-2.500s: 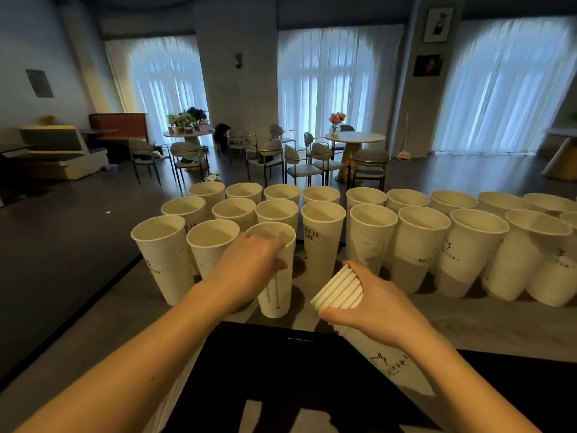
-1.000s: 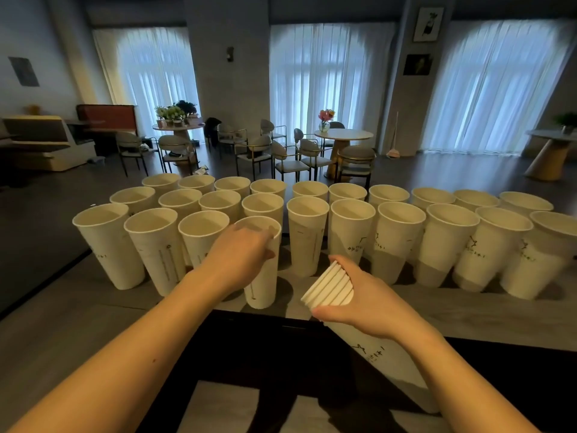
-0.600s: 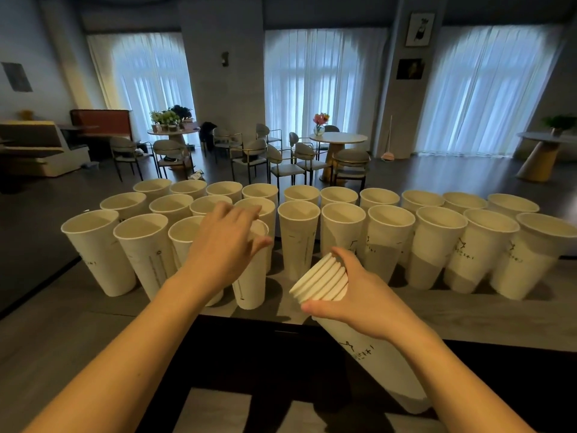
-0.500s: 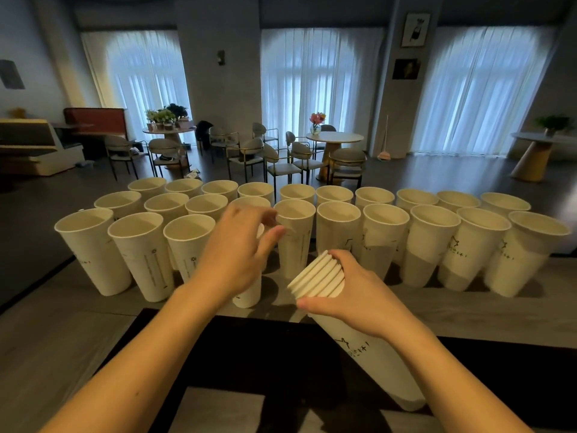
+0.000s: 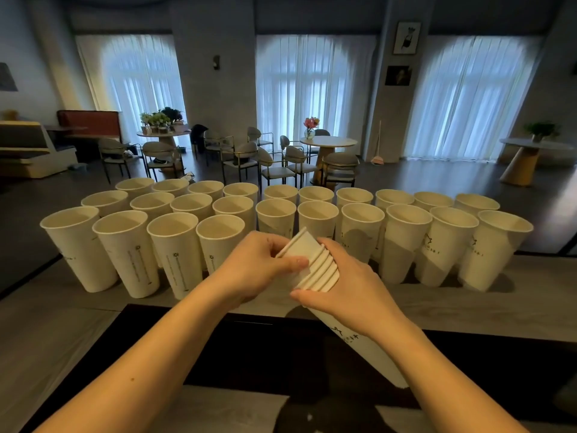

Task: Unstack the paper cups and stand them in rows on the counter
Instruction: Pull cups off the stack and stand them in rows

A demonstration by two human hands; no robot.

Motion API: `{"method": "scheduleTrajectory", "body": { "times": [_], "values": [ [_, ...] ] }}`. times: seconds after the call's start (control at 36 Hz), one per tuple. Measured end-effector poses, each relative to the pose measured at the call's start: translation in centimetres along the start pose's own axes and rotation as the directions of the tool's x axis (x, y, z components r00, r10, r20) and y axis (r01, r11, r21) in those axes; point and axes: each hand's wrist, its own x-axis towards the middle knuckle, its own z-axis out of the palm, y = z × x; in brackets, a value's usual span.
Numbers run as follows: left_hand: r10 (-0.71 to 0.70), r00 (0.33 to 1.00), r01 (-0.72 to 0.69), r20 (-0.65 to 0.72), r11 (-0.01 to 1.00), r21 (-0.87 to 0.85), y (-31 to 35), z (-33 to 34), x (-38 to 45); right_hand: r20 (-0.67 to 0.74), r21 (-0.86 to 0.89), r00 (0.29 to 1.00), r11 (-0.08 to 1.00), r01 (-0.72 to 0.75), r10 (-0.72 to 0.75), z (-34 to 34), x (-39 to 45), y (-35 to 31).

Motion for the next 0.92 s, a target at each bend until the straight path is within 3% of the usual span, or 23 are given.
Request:
{"method": "scheduleTrajectory", "body": {
  "times": [0.08, 0.14, 0.22, 0.33, 0.44, 0.61, 0.67, 0.72, 0.83, 0.92],
  "values": [
    [0.078, 0.982, -0.06, -0.174, 0.993, 0.105, 0.8, -0.7, 0.5, 0.023, -0.057, 0.999, 0.998, -0.027, 0.028, -0.7, -0.5, 1.2],
    [0.195, 0.946, -0.121, -0.259, 0.954, 0.275, 1.4, -1.3, 0.8, 0.06, -0.13, 0.992, 0.986, -0.1, 0.109, -1.1, -0.7, 2.5],
    [0.257, 0.945, -0.103, -0.205, 0.823, 0.559, 1.0, -1.2, 1.6, 0.096, -0.219, 0.967, 0.952, -0.213, 0.238, -1.8, -0.9, 4.2],
    [0.245, 0.966, -0.068, -0.085, 0.555, 0.829, -0.9, 0.1, 2.8, 0.108, -0.182, 0.962, 0.956, -0.229, 0.25, -2.4, -0.9, 4.3],
    [0.238, 0.971, -0.071, -0.031, 0.411, 0.909, -1.6, 0.8, 3.7, 0.107, -0.147, 0.968, 0.967, -0.21, 0.226, -2.8, -1.0, 4.1],
    [0.188, 0.981, -0.03, -0.04, 0.356, 0.934, -2.1, 0.6, 4.2, 0.127, -0.099, 0.969, 0.975, -0.198, 0.21, -3.2, -1.2, 4.6],
    [0.154, 0.987, -0.013, -0.047, 0.369, 0.929, -2.3, 0.5, 4.4, 0.122, -0.073, 0.971, 0.977, -0.198, 0.206, -3.2, -1.2, 4.8],
    [0.116, 0.989, 0.032, -0.095, 0.458, 0.889, -2.2, 0.4, 4.3, 0.107, -0.039, 0.974, 0.979, -0.198, 0.201, -3.2, -1.3, 4.9],
    [0.328, 0.925, -0.086, -0.192, 0.671, 0.736, -0.5, 1.5, 2.9, 0.092, 0.002, 0.98, 0.984, -0.179, 0.178, -3.3, -1.4, 4.8],
    [0.183, 0.977, -0.133, -0.109, 0.925, 0.357, 1.1, 3.9, 1.3, 0.097, 0.01, 0.987, 0.991, -0.13, 0.129, -3.1, -1.3, 4.8]
  ]
}}
